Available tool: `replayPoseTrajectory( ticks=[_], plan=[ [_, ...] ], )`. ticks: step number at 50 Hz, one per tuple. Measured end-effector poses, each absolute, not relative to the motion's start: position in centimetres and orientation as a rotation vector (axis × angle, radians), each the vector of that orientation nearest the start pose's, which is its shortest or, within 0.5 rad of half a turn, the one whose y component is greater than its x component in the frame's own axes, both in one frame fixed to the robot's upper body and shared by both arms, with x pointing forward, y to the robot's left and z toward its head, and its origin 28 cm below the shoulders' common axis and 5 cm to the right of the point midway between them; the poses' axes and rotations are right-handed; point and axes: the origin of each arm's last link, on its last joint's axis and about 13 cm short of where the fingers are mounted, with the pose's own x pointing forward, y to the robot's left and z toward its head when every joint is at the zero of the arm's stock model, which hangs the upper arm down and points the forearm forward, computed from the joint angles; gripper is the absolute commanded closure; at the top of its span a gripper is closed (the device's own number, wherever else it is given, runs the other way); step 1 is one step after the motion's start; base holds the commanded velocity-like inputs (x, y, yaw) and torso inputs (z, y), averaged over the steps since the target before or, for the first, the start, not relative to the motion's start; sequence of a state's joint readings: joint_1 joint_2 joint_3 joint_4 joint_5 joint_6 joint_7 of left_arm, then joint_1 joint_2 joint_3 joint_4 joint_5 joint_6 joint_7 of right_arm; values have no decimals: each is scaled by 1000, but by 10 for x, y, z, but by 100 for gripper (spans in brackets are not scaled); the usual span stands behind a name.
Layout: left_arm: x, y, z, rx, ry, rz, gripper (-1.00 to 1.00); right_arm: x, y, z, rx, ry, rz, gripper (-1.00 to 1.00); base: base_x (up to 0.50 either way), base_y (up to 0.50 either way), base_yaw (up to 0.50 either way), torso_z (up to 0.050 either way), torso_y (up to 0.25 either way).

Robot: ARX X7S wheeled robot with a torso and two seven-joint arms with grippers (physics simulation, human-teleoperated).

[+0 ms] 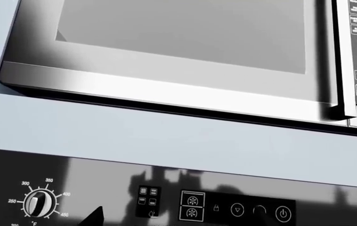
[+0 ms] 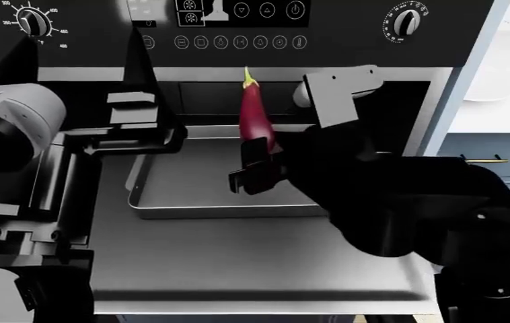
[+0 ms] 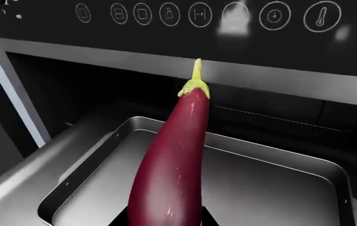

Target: Pick the eggplant from the top rack in the oven and place it on the plate on the counter.

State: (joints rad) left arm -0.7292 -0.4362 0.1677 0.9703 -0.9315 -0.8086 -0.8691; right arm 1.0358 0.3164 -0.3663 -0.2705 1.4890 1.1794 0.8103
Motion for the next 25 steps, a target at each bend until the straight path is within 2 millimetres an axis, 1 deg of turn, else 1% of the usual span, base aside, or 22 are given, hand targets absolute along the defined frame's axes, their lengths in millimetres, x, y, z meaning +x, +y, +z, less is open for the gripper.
replayPoseTrajectory(
  ticks=[9, 25],
  plan=[
    [189, 188, 265, -126, -566, -57, -100, 257, -51, 261, 14, 224, 486, 100, 0, 0, 0, 0, 0],
    [187, 189, 268, -126, -575, -52, -100, 236, -54, 282, -16, 102, 496, 100, 0, 0, 0, 0, 0]
  ],
)
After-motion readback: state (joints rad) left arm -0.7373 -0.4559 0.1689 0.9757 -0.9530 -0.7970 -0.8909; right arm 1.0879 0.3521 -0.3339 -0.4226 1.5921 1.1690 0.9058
